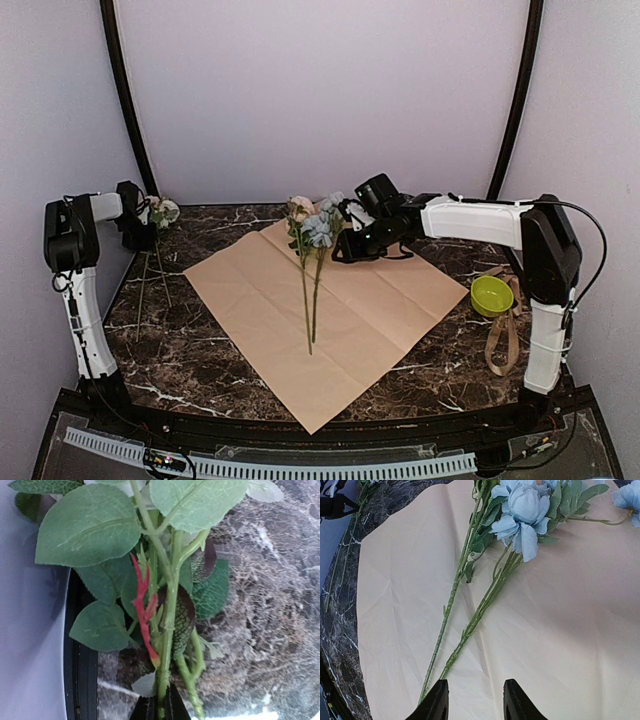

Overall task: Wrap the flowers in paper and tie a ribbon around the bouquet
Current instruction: Pick up the fake flower from the corner of the board, then pass from the left arm to the right

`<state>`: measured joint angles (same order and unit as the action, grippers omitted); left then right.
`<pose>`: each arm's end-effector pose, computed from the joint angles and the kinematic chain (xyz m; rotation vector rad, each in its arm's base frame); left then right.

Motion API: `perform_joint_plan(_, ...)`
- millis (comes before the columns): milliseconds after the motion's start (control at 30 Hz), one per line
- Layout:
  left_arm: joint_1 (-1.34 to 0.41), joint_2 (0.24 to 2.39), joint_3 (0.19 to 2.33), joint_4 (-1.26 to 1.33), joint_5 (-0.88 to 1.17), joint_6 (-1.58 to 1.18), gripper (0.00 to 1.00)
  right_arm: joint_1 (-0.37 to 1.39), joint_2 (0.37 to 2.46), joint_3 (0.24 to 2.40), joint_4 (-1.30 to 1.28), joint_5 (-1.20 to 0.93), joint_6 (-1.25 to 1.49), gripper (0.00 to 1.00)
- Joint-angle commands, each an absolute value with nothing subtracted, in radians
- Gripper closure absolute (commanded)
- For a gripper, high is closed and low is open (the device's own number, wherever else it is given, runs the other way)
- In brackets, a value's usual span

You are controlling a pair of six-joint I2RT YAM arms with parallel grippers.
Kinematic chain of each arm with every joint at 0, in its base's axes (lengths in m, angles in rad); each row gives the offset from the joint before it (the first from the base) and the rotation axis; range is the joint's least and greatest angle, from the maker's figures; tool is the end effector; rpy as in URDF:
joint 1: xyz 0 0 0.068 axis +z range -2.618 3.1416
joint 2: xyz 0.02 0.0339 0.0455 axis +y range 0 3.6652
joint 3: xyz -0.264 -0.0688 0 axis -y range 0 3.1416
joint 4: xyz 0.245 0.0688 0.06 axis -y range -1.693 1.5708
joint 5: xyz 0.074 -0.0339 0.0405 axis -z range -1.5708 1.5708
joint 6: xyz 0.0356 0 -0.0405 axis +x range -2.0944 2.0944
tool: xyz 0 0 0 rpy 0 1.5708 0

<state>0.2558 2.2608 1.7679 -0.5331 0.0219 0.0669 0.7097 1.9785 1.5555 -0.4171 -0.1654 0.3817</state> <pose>0.4734 0.1230 0.1603 -0.2372 2.5882 0.0885 0.3341 0.2948 0.2287 -0.4894 2.4690 0.6777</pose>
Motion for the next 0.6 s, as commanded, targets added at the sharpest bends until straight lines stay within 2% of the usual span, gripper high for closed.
perform_joint_plan(0,0.242,2.086,1.772,-0.600,0.019,0.026,1.00,0.719,1.958,1.562,-0.416,-0.162,0.368,0.62)
perform_joint_plan(167,0.207,1.915,1.740,-0.577,0.126,-0.045,1.00,0.721,1.923,1.563,-0.417,-0.160,0.368,0.62)
perform_joint_plan(333,0.112,1.683,1.607,-0.410,0.290,-0.134,1.00,0.725,1.871,1.554,-0.384,-0.227,0.343,0.62)
perform_joint_plan(433,0.028,1.553,1.508,-0.270,0.376,-0.236,1.00,0.732,1.812,1.508,-0.250,-0.358,0.339,0.61)
perform_joint_plan(567,-0.176,1.404,1.340,0.008,0.415,-0.357,1.00,0.769,1.736,1.439,-0.029,-0.518,0.354,0.58)
